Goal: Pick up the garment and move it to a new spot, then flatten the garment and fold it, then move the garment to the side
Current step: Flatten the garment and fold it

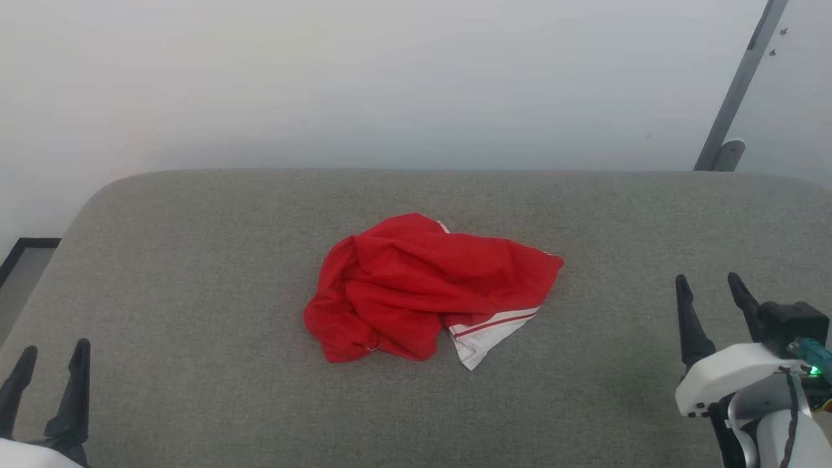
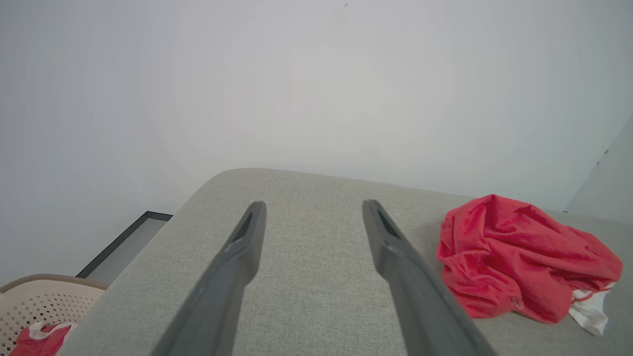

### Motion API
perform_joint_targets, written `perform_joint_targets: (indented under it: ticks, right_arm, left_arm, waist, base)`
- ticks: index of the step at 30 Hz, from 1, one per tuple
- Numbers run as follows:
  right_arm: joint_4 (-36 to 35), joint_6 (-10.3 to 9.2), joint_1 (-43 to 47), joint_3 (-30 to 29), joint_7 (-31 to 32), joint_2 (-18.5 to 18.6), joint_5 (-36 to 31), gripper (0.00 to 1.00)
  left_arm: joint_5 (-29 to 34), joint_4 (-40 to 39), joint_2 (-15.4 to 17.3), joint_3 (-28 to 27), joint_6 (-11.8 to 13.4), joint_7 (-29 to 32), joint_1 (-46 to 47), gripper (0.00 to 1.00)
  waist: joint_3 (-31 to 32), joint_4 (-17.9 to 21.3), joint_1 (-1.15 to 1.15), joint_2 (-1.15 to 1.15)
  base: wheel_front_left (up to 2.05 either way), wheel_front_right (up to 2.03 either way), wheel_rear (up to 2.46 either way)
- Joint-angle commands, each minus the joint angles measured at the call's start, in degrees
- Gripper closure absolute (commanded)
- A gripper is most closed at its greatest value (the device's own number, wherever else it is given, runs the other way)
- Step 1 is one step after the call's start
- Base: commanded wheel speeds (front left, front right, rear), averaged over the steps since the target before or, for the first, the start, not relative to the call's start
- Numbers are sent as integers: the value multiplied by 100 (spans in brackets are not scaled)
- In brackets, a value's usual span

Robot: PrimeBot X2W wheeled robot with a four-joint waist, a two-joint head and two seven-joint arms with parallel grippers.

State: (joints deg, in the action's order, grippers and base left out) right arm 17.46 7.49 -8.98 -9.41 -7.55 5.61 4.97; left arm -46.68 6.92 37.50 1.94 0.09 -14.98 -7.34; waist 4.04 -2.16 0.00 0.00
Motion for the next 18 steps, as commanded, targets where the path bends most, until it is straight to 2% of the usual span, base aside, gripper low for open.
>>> perform_joint_targets:
  ticks: [1, 9, 18]
  right_arm:
    - [-27, 0, 38, 45, 24, -7, -2, 0]
    - [-9, 0, -56, 305, 159, 36, 72, 0]
    - [147, 0, -386, 874, 709, 102, 347, 0]
  left_arm:
    - [51, -7, -40, -59, -53, -25, -73, 0]
    - [123, -29, -216, -209, -203, -25, 28, 0]
    - [212, -56, -400, -84, -330, -25, 238, 0]
  waist:
    - [-12, -7, 0, 0]
    - [-129, -147, 0, 0]
    - [-504, -612, 0, 0]
  base:
    - [0, 0, 0]
    - [0, 0, 0]
    - [0, 0, 0]
